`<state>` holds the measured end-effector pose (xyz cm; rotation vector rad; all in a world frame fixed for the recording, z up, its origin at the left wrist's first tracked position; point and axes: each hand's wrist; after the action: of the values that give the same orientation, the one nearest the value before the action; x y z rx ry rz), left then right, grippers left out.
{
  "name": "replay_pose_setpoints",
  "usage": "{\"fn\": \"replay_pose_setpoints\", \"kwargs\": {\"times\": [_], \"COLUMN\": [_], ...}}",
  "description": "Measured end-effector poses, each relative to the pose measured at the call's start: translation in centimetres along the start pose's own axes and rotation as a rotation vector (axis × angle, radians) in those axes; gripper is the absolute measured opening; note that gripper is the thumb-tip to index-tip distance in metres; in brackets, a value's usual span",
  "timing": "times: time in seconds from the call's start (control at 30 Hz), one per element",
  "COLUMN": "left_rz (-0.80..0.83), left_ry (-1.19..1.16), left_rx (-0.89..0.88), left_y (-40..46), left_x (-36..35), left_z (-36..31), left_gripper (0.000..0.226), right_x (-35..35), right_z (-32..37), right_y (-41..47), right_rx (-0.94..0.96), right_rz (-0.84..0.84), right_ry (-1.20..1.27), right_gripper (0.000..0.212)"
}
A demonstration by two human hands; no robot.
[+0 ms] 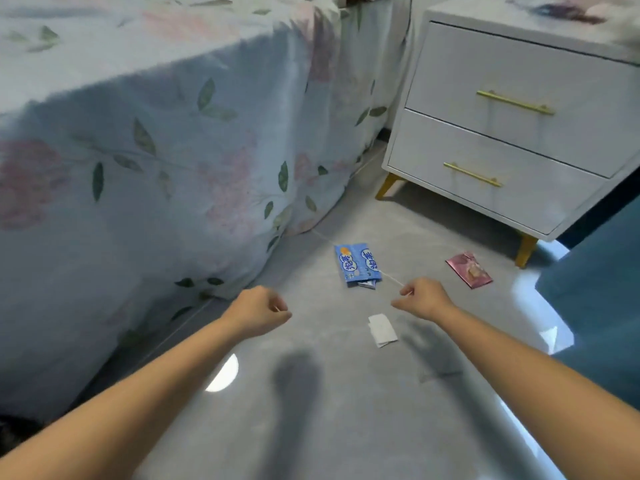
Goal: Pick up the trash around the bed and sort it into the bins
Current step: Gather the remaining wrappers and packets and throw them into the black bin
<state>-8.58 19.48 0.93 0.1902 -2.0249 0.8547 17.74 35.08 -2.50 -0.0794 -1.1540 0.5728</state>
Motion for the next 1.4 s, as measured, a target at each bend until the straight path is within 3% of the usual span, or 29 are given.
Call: {"fn": "replay_pose_setpoints", "kwargs": {"times": [0.17,0.3,0.47,0.6,0.77,0.93,1.07,1.23,1.33,1.4], "left_rz": [0.025,0.000,-0.058,-0.036,0.021,0.116,0.194,0.107,0.083,0.091], "left_ry": [0.145,0.176,0.173,0.195,0.002,-0.386,-0.556,-0.488,-0.447,-0.458], "left_rx": [0.003,0.008,0.043,0.106,0.270,0.482,0.563,0.578,0.548,0.522], "left_y": [4.1,5.8,5.7,4.7,6.8,13.2,18.1,21.0,21.3,21.6], "left_x": [-2.5,-2.4,-0.8,1.5,3.2,-0.9,-6.4,-10.8,-11.2,-11.3], "left_z": [-2.2,-5.4,-8.7,-10.0,-11.9,-14.7,-17.6,-18.5,-19.2,-19.5], "left_gripper": [0.022,0.022,0.020,0.020,0.030,0.048,0.068,0.092,0.073,0.051], "right_x": [-4.9,-7.3,-7.6,-5.6,-1.6,0.8,1.4,2.9,3.9,4.4], "right_z": [-2.9,-2.4,-2.3,-3.0,-4.4,-7.0,-10.1,-12.9,-14.5,-15.8], "right_y": [3.3,4.0,4.3,3.6,4.3,6.1,7.4,7.7,7.7,7.9], "right_rx": [-0.071,-0.019,0.071,0.085,0.062,0.016,-0.035,-0.071,-0.113,-0.133], "right_rz": [0.063,0.096,0.160,0.229,0.050,-0.022,-0.065,-0.084,-0.076,-0.070], "right_ry": [0.112,-0.042,-0.125,0.104,0.291,0.397,0.425,0.408,0.432,0.420], "right_gripper": [0.073,0.083,0.063,0.021,0.040,0.028,0.026,0.032,0.021,0.028]}}
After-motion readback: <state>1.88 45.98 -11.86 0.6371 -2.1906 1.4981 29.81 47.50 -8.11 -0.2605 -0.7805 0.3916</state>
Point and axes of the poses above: each hand's wrist, its own y-axis towards the middle knuckle, its own x-axis out of the back of the hand, z = x × y, and after that the axes turned 13 degrees about x, right-handed
